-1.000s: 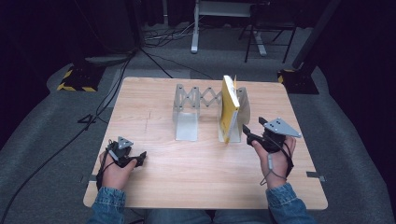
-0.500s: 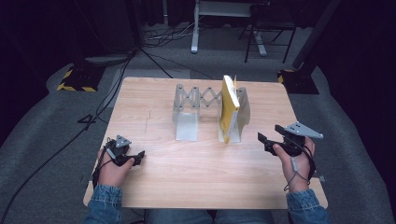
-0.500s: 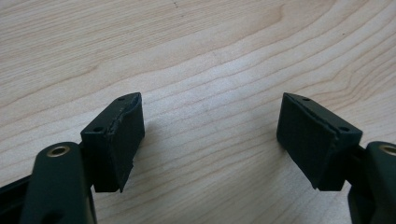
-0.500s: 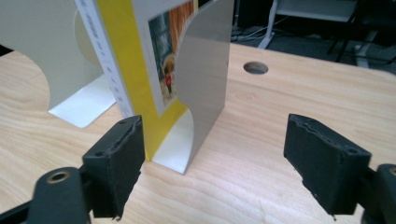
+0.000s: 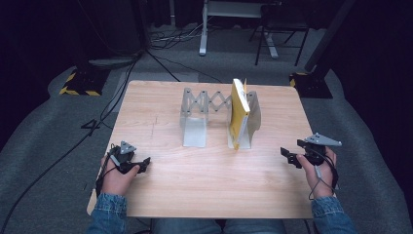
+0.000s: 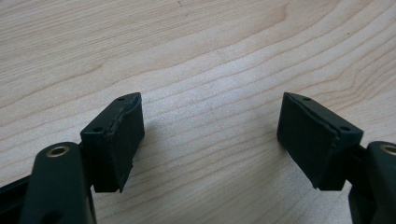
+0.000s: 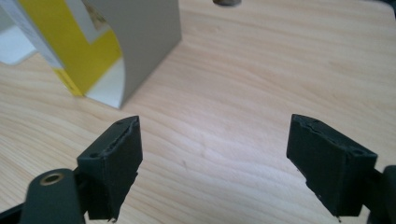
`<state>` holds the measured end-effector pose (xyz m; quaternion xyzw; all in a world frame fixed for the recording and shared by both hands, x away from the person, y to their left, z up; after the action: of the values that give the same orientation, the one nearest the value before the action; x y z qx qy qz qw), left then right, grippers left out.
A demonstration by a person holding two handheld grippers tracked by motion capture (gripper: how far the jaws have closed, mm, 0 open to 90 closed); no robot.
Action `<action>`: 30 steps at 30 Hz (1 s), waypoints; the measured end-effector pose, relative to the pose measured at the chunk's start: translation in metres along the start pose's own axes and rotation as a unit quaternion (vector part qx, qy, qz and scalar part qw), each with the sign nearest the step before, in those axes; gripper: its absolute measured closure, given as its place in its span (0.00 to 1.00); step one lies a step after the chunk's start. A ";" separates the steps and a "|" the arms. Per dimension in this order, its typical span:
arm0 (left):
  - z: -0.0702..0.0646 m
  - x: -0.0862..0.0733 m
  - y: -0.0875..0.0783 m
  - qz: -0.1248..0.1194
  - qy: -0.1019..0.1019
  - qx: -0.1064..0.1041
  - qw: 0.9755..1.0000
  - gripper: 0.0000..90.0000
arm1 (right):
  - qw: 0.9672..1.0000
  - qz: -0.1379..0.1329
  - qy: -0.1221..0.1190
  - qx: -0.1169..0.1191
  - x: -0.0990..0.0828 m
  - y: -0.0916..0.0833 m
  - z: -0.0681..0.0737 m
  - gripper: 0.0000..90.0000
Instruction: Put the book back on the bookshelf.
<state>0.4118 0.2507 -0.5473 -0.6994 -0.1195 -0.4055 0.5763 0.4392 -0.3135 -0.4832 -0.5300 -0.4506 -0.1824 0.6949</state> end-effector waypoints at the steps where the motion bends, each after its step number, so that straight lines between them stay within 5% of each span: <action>1: 0.000 0.000 0.000 0.000 0.000 0.000 1.000 0.26 | 1.000 0.014 0.001 -0.001 -0.008 0.004 -0.007 0.21; 12: 0.000 0.000 0.000 0.000 0.000 0.000 1.000 0.26 | 0.999 0.053 0.010 -0.011 -0.040 0.015 -0.025 0.21; 17: 0.000 0.000 0.000 0.000 -0.001 0.000 1.000 0.26 | 0.997 0.070 -0.013 -0.006 -0.055 0.016 -0.026 0.22; 30: -0.001 0.000 0.001 -0.001 -0.005 0.003 1.000 0.26 | 0.998 0.067 -0.012 -0.007 -0.061 0.020 -0.024 0.15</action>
<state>0.4119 0.2496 -0.5475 -0.6999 -0.1240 -0.4019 0.5773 0.4319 -0.3415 -0.5453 -0.5662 -0.4211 -0.1322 0.6962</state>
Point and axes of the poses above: each handheld gripper's, and its own axes: y roughly forward along the jaws, x roughly out of its top, z roughly to its left, the point moved 6 cm from there along y, roughly forward along the jaws, and after that the axes turned 1 degree about y, right-handed, at the moved point
